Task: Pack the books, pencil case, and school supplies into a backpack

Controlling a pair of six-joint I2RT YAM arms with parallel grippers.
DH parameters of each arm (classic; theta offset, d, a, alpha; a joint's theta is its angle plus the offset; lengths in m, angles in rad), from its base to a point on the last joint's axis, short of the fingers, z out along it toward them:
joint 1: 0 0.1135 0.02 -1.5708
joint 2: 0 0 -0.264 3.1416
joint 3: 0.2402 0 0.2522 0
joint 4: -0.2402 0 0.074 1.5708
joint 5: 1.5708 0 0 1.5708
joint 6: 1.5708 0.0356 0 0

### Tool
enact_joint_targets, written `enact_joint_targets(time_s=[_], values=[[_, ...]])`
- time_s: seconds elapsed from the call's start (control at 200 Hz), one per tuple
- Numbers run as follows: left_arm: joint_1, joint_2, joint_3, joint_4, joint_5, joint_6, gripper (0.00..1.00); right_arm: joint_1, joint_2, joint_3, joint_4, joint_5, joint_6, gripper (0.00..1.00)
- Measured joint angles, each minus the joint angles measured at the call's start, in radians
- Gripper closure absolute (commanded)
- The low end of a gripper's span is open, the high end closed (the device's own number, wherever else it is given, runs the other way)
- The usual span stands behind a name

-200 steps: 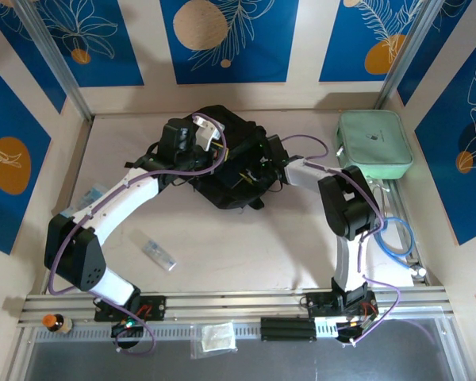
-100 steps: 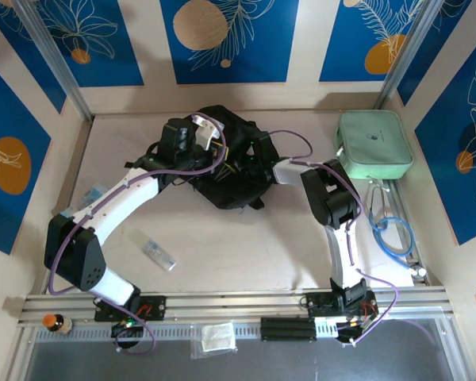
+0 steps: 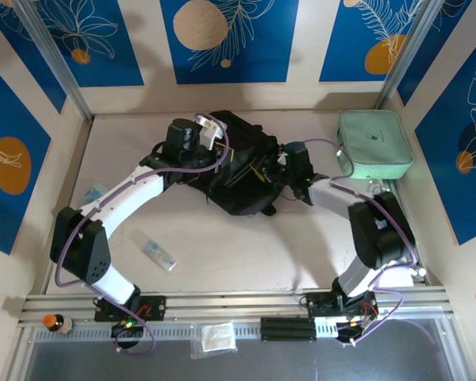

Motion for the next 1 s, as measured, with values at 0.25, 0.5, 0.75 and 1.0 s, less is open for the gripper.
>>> enact_joint_targets(time_s=[0.25, 0.5, 0.75, 1.0], values=[[0.013, 0.013, -0.065, 0.010, 0.000, -0.068, 0.30, -0.057, -0.258, -0.042, -0.253, 0.179, -0.092, 0.45], [0.111, 0.013, -0.163, -0.012, -0.148, -0.251, 0.41, -0.065, -0.330, -0.026, -0.417, 0.273, -0.177, 0.40], [0.194, 0.035, -0.239, -0.031, -0.257, -0.515, 0.59, -0.057, -0.329, -0.020, -0.463, 0.280, -0.194, 0.40], [0.208, 0.130, -0.253, -0.012, -0.272, -0.679, 0.60, -0.037, -0.327, -0.019, -0.475, 0.279, -0.193, 0.39]])
